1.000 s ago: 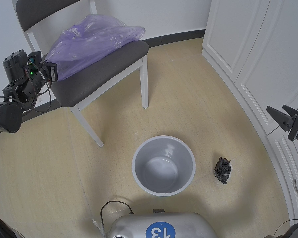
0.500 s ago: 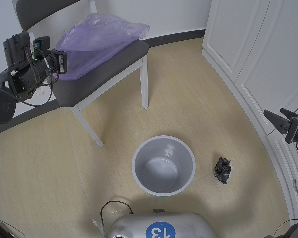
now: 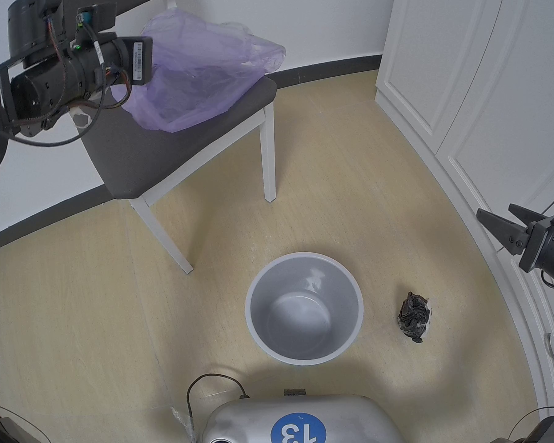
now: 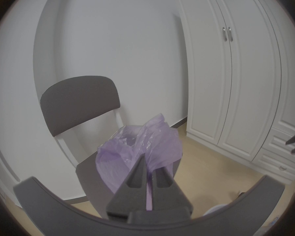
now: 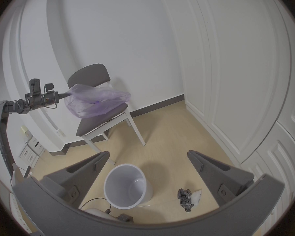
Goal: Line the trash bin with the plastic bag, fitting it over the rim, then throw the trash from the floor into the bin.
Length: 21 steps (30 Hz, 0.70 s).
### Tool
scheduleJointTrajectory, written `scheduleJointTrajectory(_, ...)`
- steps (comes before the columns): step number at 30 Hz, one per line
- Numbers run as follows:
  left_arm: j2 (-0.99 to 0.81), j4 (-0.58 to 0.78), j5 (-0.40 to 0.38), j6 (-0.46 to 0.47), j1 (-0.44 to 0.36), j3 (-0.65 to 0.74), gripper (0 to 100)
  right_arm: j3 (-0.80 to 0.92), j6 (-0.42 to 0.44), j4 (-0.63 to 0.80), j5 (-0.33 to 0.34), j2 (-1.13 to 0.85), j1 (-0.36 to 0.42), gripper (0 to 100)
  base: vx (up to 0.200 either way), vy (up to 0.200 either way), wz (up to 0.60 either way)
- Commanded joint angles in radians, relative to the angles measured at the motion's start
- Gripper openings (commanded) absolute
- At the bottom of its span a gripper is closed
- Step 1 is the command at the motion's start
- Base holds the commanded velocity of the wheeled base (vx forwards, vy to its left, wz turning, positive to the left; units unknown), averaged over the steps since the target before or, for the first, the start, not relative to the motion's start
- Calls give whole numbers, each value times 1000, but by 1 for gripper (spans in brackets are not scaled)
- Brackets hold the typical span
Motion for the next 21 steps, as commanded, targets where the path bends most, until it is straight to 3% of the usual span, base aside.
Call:
scheduleJointTrajectory(1, 7, 38, 9, 30, -55, -55, 0, 11, 10, -17, -18, 30, 61, 100, 0, 0, 0)
scheduleJointTrajectory(9, 13, 107, 50, 45, -171, -109, 0, 6, 45, -104, -113, 117, 172, 100, 0, 0, 0)
scheduleJointTrajectory(14, 39, 210, 86, 87, -222, -213, 0, -66, 31, -112, -76, 168, 182, 100, 0, 0, 0)
scheduleJointTrajectory(19, 39, 213, 106, 85, -270, -224, 0, -90, 42, -115, -53, 203, 182, 100, 0, 0, 0)
scheduleJointTrajectory(21, 49, 199, 126, 74, -313, -233, 0, -98, 62, -118, -12, 255, 181, 100, 0, 0, 0)
